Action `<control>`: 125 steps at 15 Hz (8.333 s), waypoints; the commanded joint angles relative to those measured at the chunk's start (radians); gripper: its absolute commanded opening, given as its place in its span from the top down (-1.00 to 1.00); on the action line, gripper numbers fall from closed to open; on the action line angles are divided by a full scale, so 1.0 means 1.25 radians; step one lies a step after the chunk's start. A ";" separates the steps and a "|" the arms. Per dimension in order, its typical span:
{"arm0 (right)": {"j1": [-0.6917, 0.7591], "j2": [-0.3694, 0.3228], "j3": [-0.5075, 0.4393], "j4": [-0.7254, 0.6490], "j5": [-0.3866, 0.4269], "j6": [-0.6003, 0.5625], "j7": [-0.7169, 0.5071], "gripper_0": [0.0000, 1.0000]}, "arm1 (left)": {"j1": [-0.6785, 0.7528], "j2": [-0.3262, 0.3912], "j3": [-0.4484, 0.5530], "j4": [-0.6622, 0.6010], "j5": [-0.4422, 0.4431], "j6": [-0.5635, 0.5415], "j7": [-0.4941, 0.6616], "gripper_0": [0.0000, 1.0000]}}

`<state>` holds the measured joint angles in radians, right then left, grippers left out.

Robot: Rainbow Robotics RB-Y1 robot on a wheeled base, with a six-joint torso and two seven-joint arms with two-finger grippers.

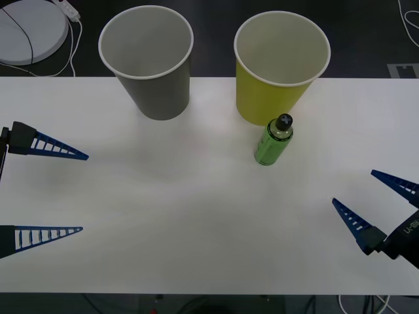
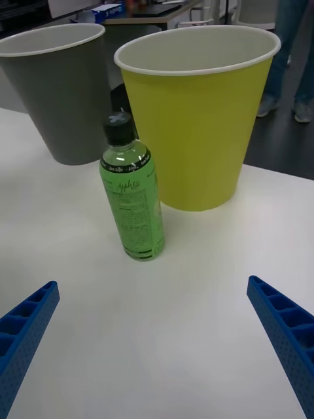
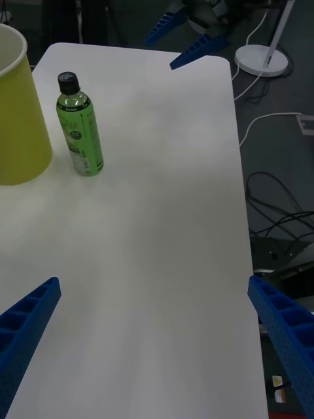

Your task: Put the can into the green bin and the plastic bottle into the gray bin

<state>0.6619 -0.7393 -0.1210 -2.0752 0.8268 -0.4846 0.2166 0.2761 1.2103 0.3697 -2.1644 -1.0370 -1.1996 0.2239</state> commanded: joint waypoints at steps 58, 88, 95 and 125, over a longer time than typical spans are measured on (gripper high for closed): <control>-0.598 0.070 0.416 0.339 0.077 0.224 -0.004 -0.85 | 0.000 0.000 0.000 0.000 0.000 0.000 0.000 -1.00; -0.501 -0.079 0.379 0.154 0.033 0.168 -0.032 1.00 | 0.000 0.000 0.000 0.000 0.000 0.000 0.000 -1.00; -0.441 -0.141 0.326 0.072 0.011 0.148 -0.062 1.00 | 0.000 0.000 0.000 0.000 0.000 0.000 0.000 -1.00; -0.414 -0.482 0.195 -0.201 -0.016 0.200 -0.565 1.00 | 0.000 0.000 0.000 0.000 0.000 0.000 0.000 -1.00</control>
<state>0.1442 -1.3327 0.1286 -2.3230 0.8063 -0.2347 -0.4695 0.2761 1.2103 0.3697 -2.1644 -1.0370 -1.1996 0.2239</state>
